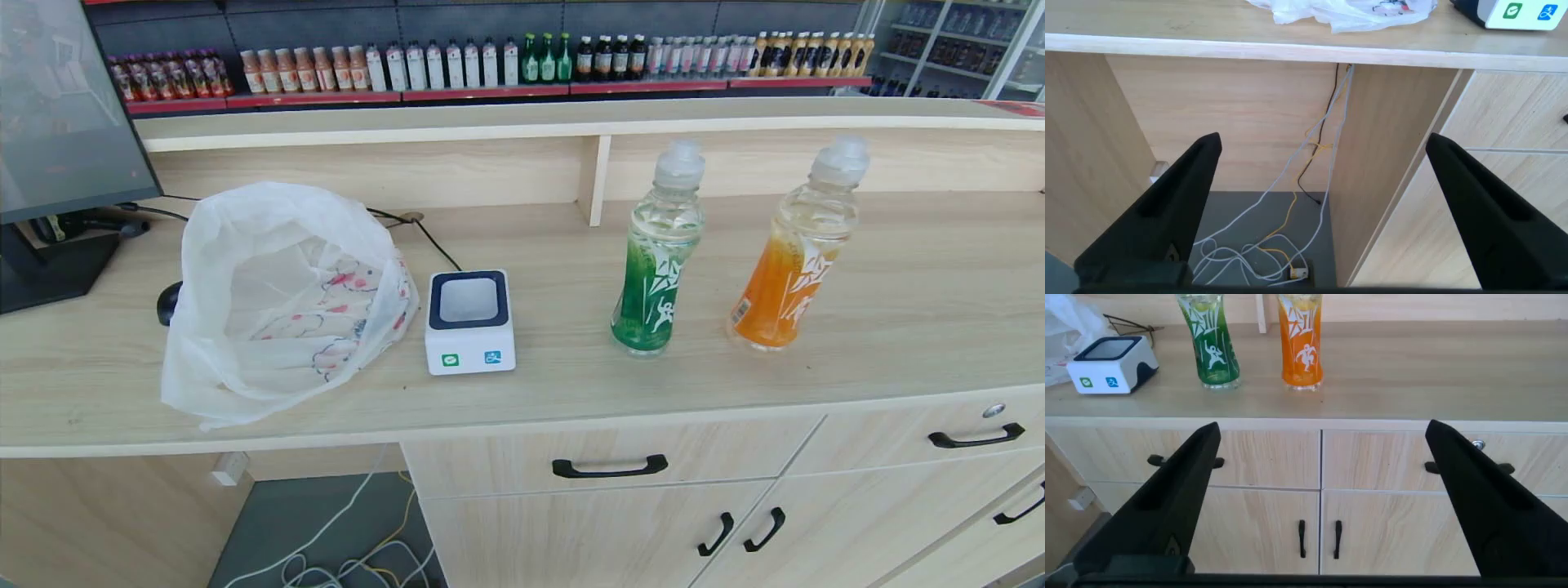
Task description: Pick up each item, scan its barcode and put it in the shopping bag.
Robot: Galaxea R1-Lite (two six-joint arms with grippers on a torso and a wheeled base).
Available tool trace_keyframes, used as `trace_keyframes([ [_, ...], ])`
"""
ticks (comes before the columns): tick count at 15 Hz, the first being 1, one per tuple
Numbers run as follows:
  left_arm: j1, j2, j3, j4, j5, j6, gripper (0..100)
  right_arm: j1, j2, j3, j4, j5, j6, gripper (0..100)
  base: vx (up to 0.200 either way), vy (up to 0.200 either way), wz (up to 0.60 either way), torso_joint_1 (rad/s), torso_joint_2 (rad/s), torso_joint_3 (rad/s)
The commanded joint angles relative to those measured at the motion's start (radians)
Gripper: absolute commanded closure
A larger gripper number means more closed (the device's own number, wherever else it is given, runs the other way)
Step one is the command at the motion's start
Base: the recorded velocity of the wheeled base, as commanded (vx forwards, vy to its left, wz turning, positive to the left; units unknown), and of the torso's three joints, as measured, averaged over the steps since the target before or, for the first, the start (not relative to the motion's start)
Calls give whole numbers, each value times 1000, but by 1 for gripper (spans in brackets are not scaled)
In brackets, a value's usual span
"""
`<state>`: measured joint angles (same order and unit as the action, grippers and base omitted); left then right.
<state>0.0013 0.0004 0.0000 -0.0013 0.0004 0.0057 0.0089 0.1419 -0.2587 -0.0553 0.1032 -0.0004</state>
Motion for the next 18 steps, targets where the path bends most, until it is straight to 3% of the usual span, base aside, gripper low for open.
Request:
trace_keyframes([
  [1, 0, 0, 0, 0, 1, 0, 0, 3, 134, -86, -3, 33, -20, 0, 0, 0, 0, 0, 0, 0],
  [6, 0, 0, 0, 0, 0, 0, 0, 9, 301, -221, -8, 201, -139, 0, 0, 0, 0, 0, 0, 0],
  [11, 0, 0, 0, 0, 0, 0, 0, 19, 449, -280, -40, 205, -276, 0, 0, 0, 0, 0, 0, 0],
  [13, 0, 0, 0, 0, 0, 0, 0, 75, 499, -304, -77, 202, -289, 0, 0, 0, 0, 0, 0, 0],
  [15, 0, 0, 0, 0, 0, 0, 0, 80, 545, -274, -147, 202, -289, 0, 0, 0, 0, 0, 0, 0],
  [18, 0, 0, 0, 0, 0, 0, 0, 89, 703, -234, -459, 202, -288, 0, 0, 0, 0, 0, 0, 0],
])
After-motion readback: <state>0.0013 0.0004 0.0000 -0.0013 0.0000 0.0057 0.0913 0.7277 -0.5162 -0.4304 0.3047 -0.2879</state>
